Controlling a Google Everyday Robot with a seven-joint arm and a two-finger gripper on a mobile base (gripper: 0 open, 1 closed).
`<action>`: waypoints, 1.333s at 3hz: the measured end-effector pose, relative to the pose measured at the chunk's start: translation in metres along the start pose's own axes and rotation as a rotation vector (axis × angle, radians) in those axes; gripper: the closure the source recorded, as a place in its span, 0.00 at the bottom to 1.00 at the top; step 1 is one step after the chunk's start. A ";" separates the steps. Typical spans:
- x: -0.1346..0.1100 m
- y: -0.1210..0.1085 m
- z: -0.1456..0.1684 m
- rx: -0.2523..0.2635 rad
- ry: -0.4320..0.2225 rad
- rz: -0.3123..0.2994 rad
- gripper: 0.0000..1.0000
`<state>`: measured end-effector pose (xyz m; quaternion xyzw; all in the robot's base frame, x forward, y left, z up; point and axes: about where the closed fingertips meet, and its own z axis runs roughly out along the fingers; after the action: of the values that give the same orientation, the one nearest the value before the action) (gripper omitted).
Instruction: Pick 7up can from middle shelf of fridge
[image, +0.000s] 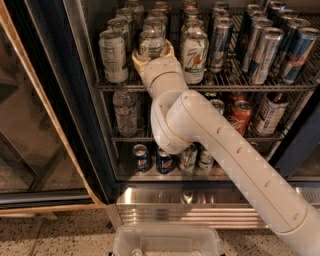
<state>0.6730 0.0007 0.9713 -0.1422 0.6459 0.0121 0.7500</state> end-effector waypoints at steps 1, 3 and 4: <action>0.000 0.000 0.000 0.000 0.000 0.000 1.00; -0.008 -0.003 -0.015 0.011 -0.008 -0.014 1.00; -0.024 -0.009 -0.042 0.042 -0.032 -0.026 1.00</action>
Offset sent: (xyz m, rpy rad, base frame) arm 0.0000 0.0000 0.0000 0.0000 0.0000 0.0000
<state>0.6302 -0.0137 0.9910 -0.1344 0.6318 -0.0088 0.7633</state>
